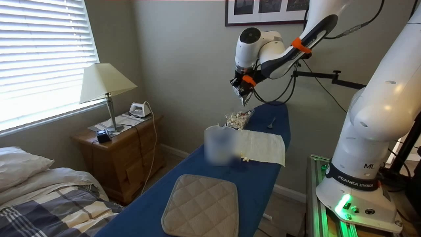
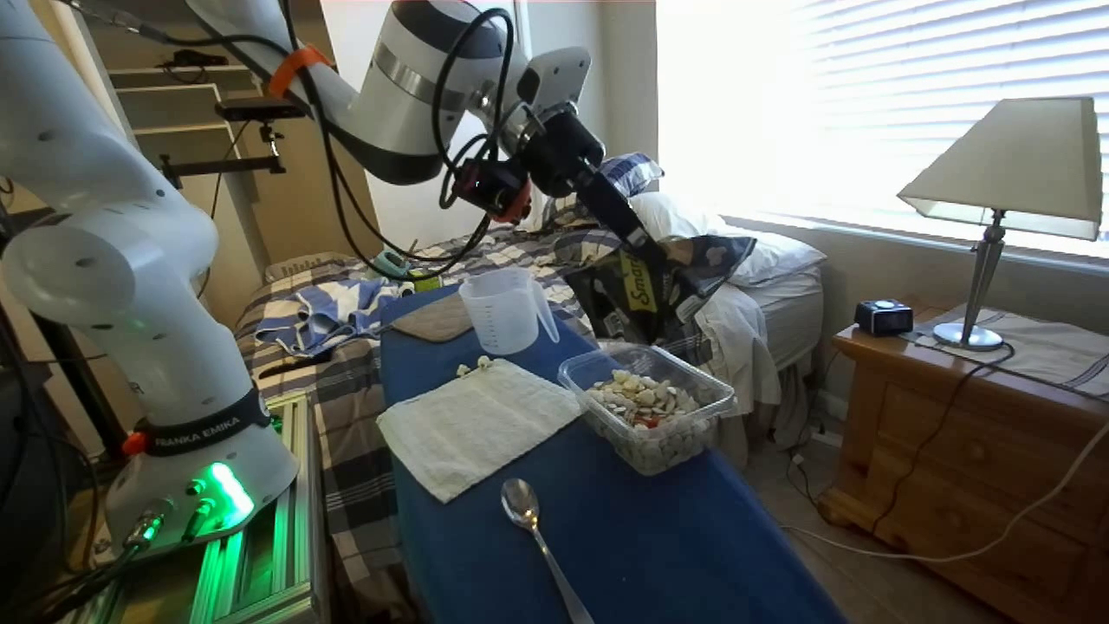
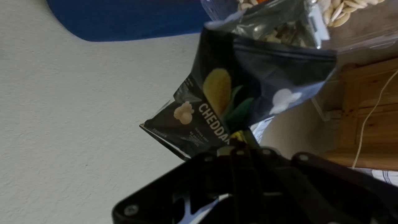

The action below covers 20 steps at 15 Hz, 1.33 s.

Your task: Pour the contents from the black packet into the clear container.

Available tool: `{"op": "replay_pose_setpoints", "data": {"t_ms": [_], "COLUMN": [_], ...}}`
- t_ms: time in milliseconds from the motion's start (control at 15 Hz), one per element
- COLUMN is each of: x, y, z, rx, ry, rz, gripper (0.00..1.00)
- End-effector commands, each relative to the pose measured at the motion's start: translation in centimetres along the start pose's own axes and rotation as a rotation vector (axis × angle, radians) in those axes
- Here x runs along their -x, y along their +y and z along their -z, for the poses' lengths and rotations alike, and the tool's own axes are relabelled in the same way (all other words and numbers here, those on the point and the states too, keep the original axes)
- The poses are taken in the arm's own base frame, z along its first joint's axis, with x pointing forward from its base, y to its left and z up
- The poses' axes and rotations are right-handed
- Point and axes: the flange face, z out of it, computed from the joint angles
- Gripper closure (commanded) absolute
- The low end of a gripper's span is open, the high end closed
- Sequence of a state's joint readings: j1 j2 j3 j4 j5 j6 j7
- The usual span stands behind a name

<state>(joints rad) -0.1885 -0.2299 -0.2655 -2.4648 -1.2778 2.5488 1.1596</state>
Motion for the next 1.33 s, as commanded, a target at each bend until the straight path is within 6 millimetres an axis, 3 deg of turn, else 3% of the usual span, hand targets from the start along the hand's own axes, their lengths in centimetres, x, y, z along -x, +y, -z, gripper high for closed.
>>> {"op": "replay_pose_setpoints", "data": {"t_ms": [0, 200, 533, 867, 1267], "x": [-2.0, -2.7, -1.3, 2.1, 7.3], "y": [-0.2, -0.2, 0.4, 0.6, 0.5], "z": [2.3, 3.6, 5.2, 5.9, 5.5], "rx": [-0.005, 0.007, 0.045, 0.056, -0.073], "ry": [-0.087, -0.188, -0.359, -0.51, -0.71], "rz": [-0.016, -0.021, -0.038, -0.065, -0.095], "gripper": [1.0, 1.0, 1.0, 1.0, 1.0]}}
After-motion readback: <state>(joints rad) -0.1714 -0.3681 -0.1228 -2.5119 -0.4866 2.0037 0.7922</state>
